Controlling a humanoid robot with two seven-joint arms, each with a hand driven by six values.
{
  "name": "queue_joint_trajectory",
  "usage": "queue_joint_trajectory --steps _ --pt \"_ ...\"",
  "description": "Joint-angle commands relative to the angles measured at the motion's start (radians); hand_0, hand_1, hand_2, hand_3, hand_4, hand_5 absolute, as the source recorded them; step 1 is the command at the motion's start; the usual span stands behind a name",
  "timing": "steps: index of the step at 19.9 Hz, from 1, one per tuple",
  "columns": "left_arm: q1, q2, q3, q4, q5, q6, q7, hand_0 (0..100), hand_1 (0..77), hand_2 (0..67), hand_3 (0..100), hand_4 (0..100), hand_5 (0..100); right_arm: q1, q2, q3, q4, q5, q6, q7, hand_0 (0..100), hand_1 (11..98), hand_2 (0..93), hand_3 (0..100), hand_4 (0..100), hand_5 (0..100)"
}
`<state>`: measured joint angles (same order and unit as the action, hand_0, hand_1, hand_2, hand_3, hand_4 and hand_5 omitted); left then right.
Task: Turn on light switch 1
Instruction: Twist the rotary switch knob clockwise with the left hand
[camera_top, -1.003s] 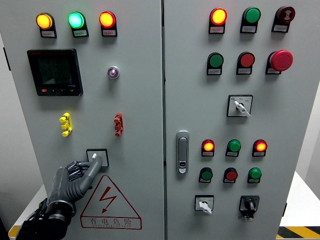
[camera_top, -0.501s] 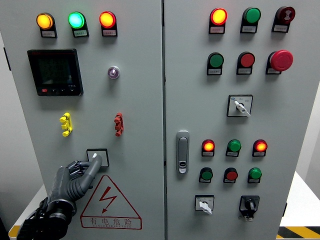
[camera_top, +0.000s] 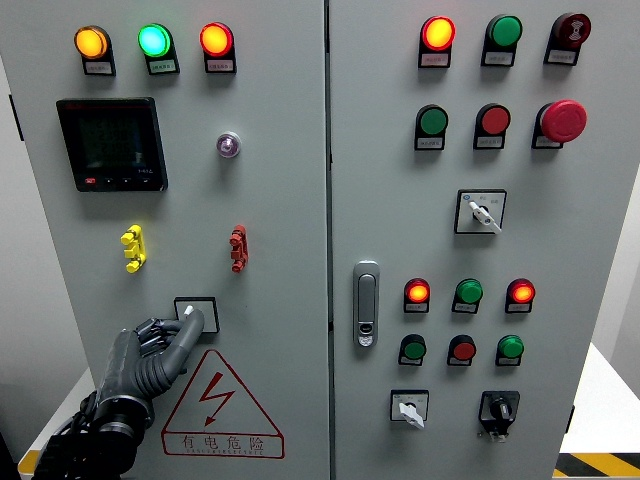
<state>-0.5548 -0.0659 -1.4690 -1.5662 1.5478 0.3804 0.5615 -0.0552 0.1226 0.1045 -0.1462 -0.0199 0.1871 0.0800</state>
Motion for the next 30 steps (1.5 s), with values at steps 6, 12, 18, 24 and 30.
queue_joint_trajectory --steps 6,12,18,24,30 --pt "-0.001 0.0 -0.001 0.0 0.0 0.003 0.015 79 58.5 58.8 84 99 68 0.0 0.0001 0.0 0.0 0.0 0.0 0.0 0 19.6 0.0 20 19 11" --pt "-0.001 0.0 -0.001 -0.002 0.0 0.003 0.015 85 56.8 59.1 84 99 68 0.0 0.0001 0.001 0.0 0.0 0.0 0.0 0 19.7 0.0 20 19 11" --pt "0.001 0.0 -0.001 -0.003 0.0 0.003 0.015 90 54.5 61.2 84 99 68 0.0 0.0001 0.0 -0.001 0.0 0.0 0.0 0 19.7 0.0 20 19 11" --pt "-0.001 -0.002 -0.001 -0.003 -0.002 0.003 0.015 91 52.7 62.6 85 100 69 0.0 0.0001 0.0 -0.001 0.0 0.0 0.0 0 19.3 0.0 20 19 11" --pt "-0.001 0.0 -0.001 -0.003 -0.002 0.003 0.015 93 51.2 62.9 85 100 69 0.0 0.0001 0.001 0.0 0.0 0.0 0.0 0 19.7 0.0 20 19 11"
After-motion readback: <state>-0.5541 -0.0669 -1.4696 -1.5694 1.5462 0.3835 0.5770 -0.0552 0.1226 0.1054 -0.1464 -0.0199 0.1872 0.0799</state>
